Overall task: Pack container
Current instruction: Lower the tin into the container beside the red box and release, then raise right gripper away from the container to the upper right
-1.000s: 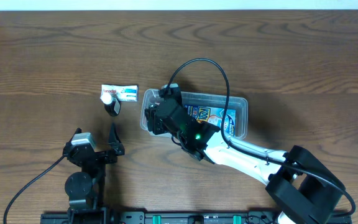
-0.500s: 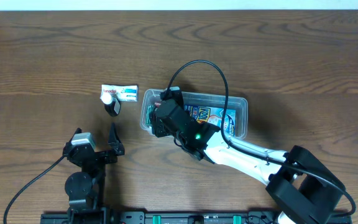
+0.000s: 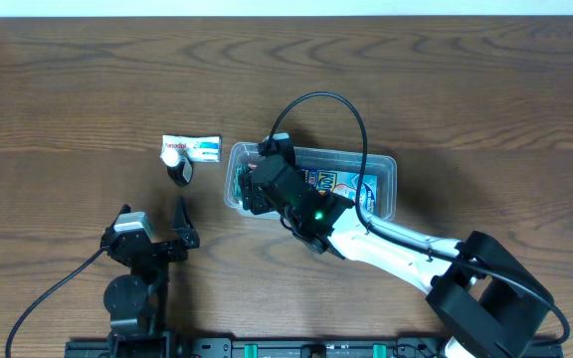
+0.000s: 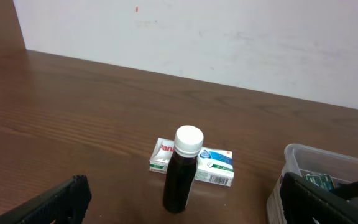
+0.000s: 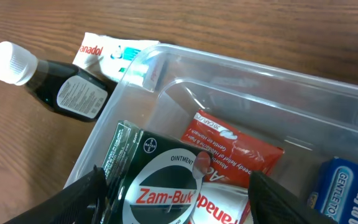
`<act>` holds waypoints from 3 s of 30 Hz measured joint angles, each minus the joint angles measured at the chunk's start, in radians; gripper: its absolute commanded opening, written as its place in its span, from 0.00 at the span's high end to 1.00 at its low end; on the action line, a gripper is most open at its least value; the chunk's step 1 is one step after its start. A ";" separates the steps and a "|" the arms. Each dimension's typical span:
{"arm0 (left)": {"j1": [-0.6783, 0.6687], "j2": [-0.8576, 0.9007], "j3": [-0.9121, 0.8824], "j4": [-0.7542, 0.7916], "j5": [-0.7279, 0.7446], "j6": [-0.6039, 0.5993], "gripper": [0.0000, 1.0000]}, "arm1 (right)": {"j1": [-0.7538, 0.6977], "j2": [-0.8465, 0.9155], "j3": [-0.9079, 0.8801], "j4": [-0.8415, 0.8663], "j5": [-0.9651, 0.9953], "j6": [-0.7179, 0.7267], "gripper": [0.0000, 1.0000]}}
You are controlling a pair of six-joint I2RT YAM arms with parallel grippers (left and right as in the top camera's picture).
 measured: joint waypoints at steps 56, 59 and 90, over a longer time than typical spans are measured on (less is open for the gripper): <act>0.000 0.000 0.000 0.000 0.000 0.000 0.02 | -0.127 -0.146 0.081 -0.411 0.034 -0.058 0.15; 0.000 0.000 0.000 0.000 0.000 0.000 0.02 | -0.196 -0.241 0.146 -0.442 0.059 -0.081 0.07; 0.000 0.000 0.007 -0.016 0.010 -0.026 0.02 | -0.966 -0.322 0.209 -0.688 0.114 -0.101 0.01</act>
